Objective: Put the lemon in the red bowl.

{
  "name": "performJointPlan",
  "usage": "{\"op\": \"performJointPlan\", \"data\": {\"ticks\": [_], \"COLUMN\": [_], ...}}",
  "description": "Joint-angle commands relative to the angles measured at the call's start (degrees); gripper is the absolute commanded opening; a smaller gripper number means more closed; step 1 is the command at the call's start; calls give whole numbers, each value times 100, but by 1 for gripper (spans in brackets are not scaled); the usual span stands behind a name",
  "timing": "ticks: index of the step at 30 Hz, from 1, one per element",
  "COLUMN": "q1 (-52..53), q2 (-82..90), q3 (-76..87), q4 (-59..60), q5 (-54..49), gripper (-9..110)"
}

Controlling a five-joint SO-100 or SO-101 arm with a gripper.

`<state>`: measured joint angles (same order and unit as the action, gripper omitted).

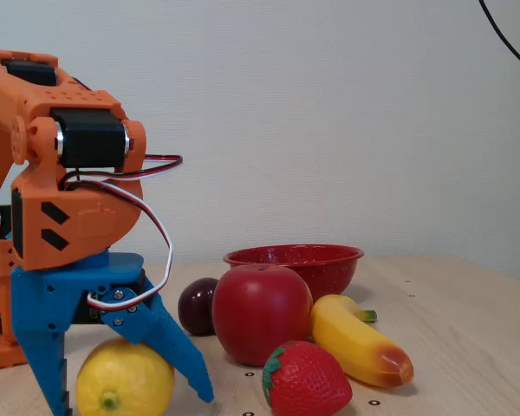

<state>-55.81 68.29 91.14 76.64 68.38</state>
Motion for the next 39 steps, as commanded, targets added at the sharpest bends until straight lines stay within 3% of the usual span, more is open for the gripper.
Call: {"op": "performJointPlan", "data": {"ticks": [1,20,26,31,39], "q1": [44,-53,-70,-88,35], "q2": [483,615,650,694,888], "q3": [-44,97,141,167,-343], "q4": [-70,-88,-79,-26,633], "q5": [-123,-79,-18,123,-396], "gripper": [43,34,22,0,0]}}
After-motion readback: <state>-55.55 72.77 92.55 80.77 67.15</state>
